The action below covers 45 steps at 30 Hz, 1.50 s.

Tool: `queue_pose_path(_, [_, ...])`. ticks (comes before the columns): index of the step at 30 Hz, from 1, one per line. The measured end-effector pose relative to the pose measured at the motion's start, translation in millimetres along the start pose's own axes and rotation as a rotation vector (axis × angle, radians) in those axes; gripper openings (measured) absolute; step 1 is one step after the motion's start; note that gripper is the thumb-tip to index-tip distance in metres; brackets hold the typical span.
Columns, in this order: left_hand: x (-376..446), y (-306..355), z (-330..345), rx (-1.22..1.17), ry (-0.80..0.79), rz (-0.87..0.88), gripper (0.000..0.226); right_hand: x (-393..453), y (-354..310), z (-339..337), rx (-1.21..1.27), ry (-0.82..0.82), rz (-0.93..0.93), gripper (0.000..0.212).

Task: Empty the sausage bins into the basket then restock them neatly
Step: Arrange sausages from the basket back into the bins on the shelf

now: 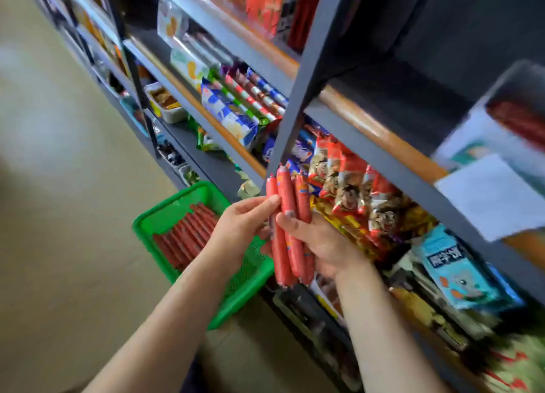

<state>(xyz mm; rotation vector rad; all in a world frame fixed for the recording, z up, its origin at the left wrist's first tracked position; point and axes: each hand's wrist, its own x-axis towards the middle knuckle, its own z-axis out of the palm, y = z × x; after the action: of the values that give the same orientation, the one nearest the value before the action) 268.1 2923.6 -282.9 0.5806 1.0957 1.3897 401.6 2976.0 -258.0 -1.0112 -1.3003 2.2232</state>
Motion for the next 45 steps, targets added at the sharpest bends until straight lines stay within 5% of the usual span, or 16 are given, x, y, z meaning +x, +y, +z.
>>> queue_pose_path(6, [-59.2,37.2,145.7,0.068,-0.137,0.178,0.045,-150.2,-65.6,-41.9,-0.112,0.174,-0.195,0.083])
queue_pose_path(13, [-106.9,45.0,276.2,0.117,-0.327,0.229,0.032,-285.0,-105.5,-88.4,-0.154,0.407,-0.354,0.018])
queue_pose_path(19, [-119.2,46.1,346.1,0.348,-0.296,0.387,0.023,-358.2,-129.1,-113.2,-0.318,0.655,-0.377,0.013])
queue_pose_path(23, [-92.7,33.6,352.2,0.668,-0.064,0.821,0.032,-390.5,-146.6,-121.6,-0.688,0.979,-0.356,0.032])
queue_pose_path(26, [-61.7,17.4,354.6,0.982,-0.122,1.148,0.031,-405.9,-165.7,-122.6,-1.123,1.185,-0.207,0.046])
queue_pose_path(31, [-35.7,-9.6,345.9,1.405,-0.24,1.176,0.039,-389.8,-198.2,-161.6,-1.183,1.098,-0.054,0.05])
queue_pose_path(41, [-40.2,-0.6,346.8,1.421,-0.296,1.038,0.042,-340.1,-220.2,-242.4,-1.478,0.982,0.26,0.089])
queue_pose_path(45, [-38.9,-1.7,348.2,1.372,-0.295,1.064,0.039,-324.8,-216.6,-261.1,-1.493,0.962,0.241,0.059])
